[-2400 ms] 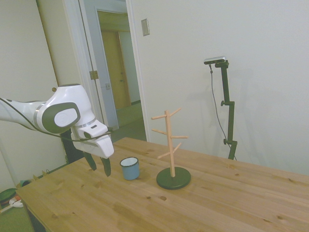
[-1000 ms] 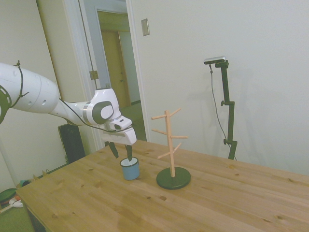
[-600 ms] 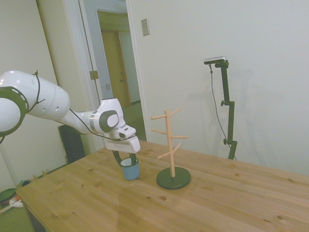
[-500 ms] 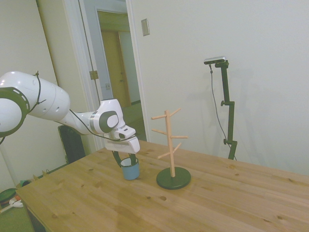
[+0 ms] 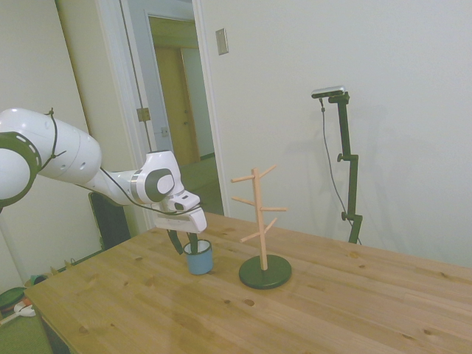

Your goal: Hang the mug

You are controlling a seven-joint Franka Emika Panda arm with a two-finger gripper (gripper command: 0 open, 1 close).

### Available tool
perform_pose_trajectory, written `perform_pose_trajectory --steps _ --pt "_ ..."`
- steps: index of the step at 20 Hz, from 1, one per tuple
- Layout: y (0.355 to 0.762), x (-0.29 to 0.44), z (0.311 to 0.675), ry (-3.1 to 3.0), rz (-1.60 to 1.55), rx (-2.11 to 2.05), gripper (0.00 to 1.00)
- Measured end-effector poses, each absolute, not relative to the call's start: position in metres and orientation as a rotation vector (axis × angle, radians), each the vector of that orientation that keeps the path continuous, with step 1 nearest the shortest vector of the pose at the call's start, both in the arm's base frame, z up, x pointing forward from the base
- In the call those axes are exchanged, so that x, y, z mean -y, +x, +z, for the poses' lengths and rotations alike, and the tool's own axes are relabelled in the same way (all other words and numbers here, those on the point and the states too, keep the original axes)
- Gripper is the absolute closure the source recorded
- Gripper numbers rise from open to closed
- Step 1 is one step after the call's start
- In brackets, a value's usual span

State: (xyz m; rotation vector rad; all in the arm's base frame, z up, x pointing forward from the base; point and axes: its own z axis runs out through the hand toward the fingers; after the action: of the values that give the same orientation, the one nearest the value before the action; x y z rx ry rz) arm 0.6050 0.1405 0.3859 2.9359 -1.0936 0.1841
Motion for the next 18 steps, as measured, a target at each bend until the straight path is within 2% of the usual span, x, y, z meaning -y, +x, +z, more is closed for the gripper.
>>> perform_pose_trajectory --steps 6,18 --pt "0.594 -0.133 0.393 2.932 0.202 1.108 1.00" --pt "0.588 -0.119 0.381 2.893 0.198 1.080 1.00"
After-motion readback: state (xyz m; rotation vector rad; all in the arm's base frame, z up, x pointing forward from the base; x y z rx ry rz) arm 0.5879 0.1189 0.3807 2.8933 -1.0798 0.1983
